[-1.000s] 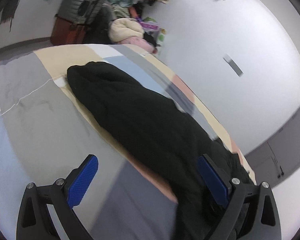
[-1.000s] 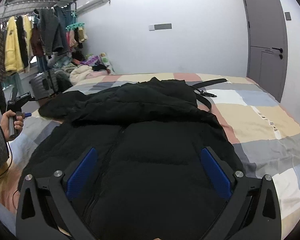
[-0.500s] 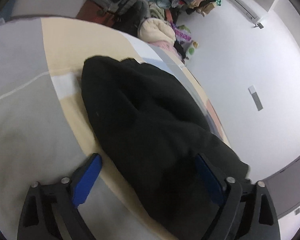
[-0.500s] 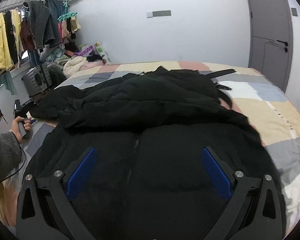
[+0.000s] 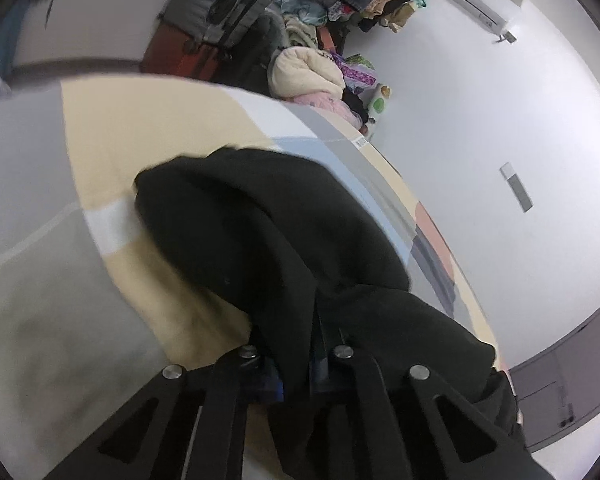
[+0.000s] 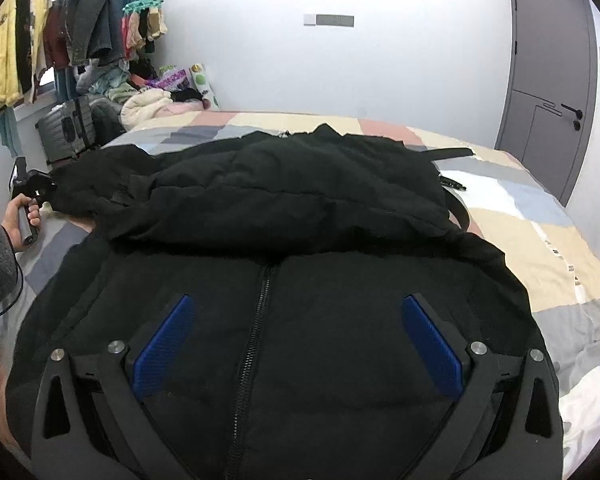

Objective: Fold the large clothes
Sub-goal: 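Grasp the sleeve cuff with the left tool and lift it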

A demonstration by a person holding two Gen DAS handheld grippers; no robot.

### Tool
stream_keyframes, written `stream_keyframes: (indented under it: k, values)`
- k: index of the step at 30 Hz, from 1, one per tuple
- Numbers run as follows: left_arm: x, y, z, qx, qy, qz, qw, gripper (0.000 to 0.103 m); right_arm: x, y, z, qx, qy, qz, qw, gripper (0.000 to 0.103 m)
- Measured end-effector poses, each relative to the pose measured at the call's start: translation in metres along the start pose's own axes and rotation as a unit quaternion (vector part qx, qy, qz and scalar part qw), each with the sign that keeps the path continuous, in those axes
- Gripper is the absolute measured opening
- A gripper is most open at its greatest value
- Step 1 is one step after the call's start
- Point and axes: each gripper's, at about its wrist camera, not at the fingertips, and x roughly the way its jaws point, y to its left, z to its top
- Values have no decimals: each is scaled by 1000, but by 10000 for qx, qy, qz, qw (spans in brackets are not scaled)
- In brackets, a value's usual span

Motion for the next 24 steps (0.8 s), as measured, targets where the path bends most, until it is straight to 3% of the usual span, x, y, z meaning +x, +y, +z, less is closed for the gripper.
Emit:
stream_keyframes:
  k: [11, 17, 24]
  values:
    - [-122, -69, 14, 596, -516, 294, 9965, 5, -29, -34, -2, 143, -131, 102, 9998, 103]
    - [-179, -145, 7, 1126, -773, 154, 9905, 4, -58, -57, -3, 191, -482, 86, 9986, 103]
    - [-233, -239, -24, 1826, -919, 125, 9788, 4, -86, -77, -9, 250, -650, 347, 9970, 103]
